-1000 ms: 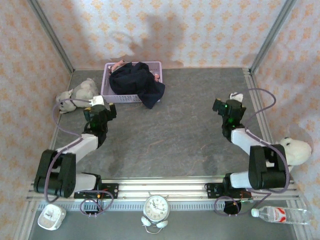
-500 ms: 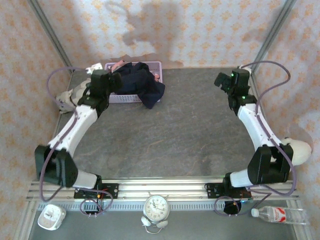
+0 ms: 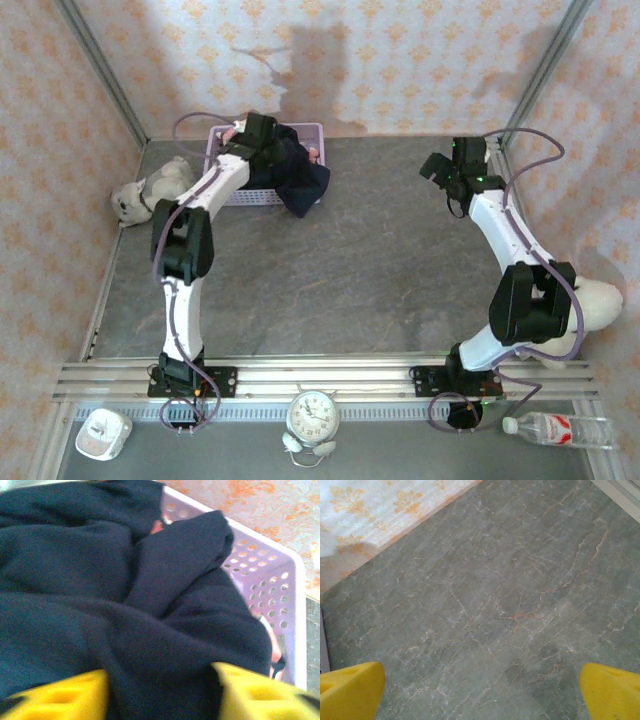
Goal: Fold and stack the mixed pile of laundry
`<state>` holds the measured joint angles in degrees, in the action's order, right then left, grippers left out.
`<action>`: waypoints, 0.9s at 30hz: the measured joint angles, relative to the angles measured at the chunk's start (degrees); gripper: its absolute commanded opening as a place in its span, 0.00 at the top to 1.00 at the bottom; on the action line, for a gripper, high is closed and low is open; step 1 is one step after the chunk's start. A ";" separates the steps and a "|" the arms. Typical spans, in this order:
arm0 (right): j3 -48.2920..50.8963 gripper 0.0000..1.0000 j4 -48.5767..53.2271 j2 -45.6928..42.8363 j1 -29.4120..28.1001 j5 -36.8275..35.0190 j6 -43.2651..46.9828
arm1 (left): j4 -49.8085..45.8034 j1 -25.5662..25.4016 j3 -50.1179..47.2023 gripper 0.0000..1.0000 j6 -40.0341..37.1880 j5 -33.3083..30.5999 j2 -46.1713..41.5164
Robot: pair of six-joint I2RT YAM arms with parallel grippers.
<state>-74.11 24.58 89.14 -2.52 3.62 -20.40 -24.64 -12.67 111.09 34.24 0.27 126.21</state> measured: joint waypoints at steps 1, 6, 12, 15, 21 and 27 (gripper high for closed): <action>0.00 0.01 0.42 -0.04 0.00 -0.31 -0.04 | -0.76 0.00 3.43 1.00 0.15 0.90 2.64; 0.00 0.00 3.08 -2.16 0.02 -2.27 0.09 | -6.97 0.04 13.25 1.00 1.97 4.22 7.37; -0.04 0.00 4.31 -6.73 0.02 -3.39 1.18 | -11.28 -0.90 21.73 1.00 4.85 7.54 5.16; -0.07 0.00 4.39 -7.56 0.02 -3.41 1.57 | -13.35 -3.10 25.62 1.00 5.84 9.25 1.97; -0.55 0.00 5.51 -8.37 0.00 -4.74 1.55 | -14.05 -12.98 32.15 1.00 5.84 11.52 -5.81; -0.55 0.00 8.48 -12.24 0.74 -10.73 1.33 | -11.15 -24.85 35.12 1.00 6.54 15.28 -8.48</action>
<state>-74.65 33.06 76.90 -1.78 -7.11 -19.07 -35.79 -37.52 146.21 40.77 15.55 117.73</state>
